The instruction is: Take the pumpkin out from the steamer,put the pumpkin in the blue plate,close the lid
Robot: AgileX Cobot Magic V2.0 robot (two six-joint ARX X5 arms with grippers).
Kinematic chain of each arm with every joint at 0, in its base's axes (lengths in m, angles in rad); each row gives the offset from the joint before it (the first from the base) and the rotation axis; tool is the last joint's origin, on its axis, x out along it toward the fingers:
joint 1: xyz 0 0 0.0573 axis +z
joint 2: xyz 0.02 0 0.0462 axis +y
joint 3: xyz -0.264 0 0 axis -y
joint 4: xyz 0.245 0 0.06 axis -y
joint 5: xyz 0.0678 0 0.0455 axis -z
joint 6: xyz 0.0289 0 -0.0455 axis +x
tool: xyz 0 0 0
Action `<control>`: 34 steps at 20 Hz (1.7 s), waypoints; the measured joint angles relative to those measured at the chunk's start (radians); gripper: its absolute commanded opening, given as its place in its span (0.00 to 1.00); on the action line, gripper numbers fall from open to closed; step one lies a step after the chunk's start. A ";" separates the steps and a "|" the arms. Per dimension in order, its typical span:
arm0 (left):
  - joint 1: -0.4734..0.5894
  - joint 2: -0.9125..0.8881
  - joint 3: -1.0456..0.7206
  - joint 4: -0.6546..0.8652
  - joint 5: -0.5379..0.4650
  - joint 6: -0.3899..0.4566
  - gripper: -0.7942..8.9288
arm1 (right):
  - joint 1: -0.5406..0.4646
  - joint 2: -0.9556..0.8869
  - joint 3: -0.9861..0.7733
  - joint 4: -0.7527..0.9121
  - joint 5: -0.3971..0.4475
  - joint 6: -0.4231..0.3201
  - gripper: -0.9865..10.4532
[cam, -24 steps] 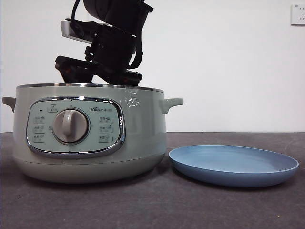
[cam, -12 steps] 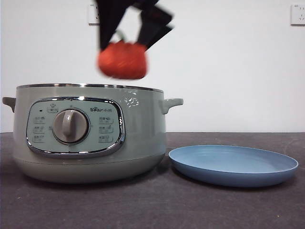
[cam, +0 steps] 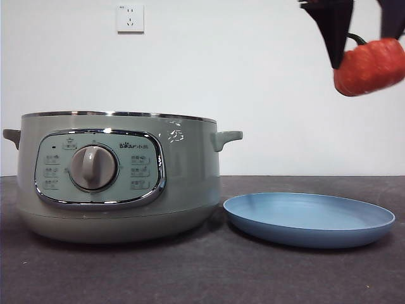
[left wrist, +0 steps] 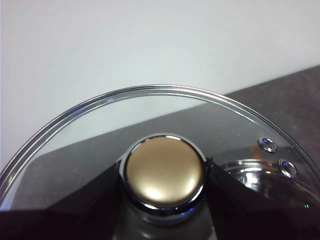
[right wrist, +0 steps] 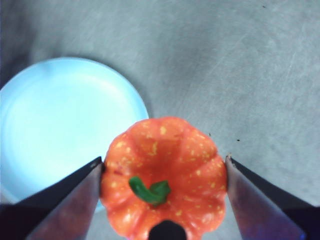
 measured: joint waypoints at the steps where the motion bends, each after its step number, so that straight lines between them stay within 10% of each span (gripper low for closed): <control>1: 0.000 0.014 0.000 0.000 0.000 0.000 0.07 | -0.010 -0.045 -0.075 0.067 -0.001 0.004 0.08; 9: 0.000 0.095 0.000 0.004 0.048 0.000 0.07 | -0.009 -0.098 -0.428 0.446 -0.204 0.009 0.09; 21: 0.000 0.110 0.000 0.008 0.049 0.000 0.07 | -0.004 0.170 -0.438 0.584 -0.291 -0.003 0.11; 27: 0.000 0.111 0.000 0.008 0.048 0.000 0.07 | -0.003 0.169 -0.438 0.584 -0.291 -0.003 0.57; 34: 0.000 0.111 0.000 0.008 0.063 0.000 0.07 | -0.003 0.169 -0.438 0.580 -0.291 -0.006 0.58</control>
